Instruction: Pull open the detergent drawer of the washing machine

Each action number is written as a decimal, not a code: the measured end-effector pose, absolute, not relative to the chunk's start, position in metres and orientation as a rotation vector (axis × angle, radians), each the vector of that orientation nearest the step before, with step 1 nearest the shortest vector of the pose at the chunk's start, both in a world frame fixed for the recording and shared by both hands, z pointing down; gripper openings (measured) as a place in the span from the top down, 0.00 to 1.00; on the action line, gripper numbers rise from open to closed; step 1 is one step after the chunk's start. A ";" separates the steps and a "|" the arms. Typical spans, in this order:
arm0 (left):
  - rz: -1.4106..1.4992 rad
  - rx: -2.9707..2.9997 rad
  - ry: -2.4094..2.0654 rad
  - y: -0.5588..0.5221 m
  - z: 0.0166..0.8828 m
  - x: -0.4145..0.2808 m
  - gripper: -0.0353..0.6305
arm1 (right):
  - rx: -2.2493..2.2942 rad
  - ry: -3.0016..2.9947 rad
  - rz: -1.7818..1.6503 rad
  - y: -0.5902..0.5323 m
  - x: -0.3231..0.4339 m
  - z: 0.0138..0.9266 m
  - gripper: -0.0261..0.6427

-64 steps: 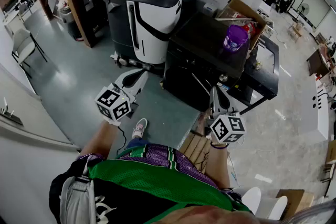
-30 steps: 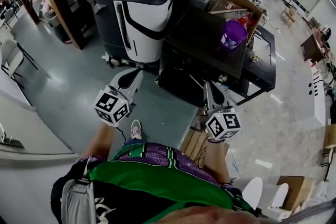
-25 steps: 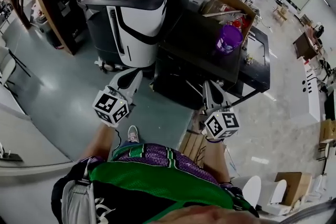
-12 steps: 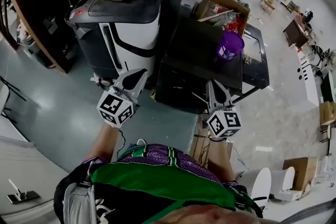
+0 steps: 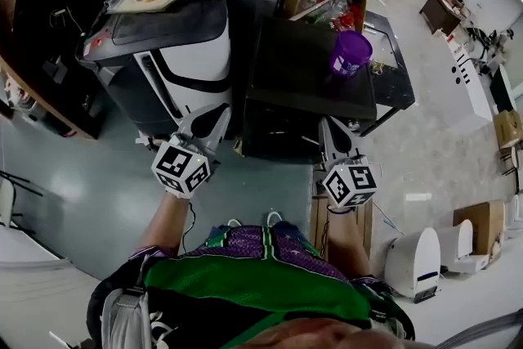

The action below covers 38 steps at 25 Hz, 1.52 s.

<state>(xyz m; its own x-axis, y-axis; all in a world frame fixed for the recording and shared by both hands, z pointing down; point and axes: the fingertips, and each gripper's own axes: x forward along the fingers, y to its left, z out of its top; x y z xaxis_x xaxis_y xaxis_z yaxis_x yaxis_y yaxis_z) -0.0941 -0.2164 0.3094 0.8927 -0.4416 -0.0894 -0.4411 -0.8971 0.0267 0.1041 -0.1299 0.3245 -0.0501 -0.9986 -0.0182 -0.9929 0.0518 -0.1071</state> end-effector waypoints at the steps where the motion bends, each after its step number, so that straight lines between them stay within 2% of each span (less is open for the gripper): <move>1: -0.151 3.049 -0.706 -0.218 0.310 -0.091 0.92 | -2.108 2.210 -0.096 -0.132 0.106 0.324 0.96; 5: -0.177 3.038 -0.696 -0.222 0.310 -0.082 0.92 | -2.087 2.220 -0.065 -0.142 0.111 0.320 0.96; 6: -0.181 3.030 -0.697 -0.223 0.310 -0.081 0.92 | -2.065 2.246 -0.064 -0.146 0.109 0.320 0.93; 8: -0.186 3.014 -0.705 -0.223 0.310 -0.082 0.92 | -2.003 2.311 -0.079 -0.154 0.101 0.321 0.77; 11: -0.180 3.018 -0.725 -0.225 0.306 -0.082 0.92 | -1.905 2.373 -0.125 -0.167 0.093 0.324 0.61; 14: -0.177 3.010 -0.738 -0.226 0.309 -0.081 0.92 | -1.810 2.396 -0.231 -0.179 0.089 0.337 0.56; 38: 0.018 2.931 -0.885 -0.227 0.369 -0.047 0.92 | -1.596 2.599 -0.938 -0.253 0.105 0.577 0.56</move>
<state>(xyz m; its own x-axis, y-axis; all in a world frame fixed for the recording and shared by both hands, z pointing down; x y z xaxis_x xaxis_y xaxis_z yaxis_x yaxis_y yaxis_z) -0.0470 -0.2272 0.3688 0.8331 -0.5520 0.0346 -0.5530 -0.8300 0.0730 0.1055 -0.2529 0.5772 -0.4990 -0.7998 0.3337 -0.8287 0.3276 -0.4539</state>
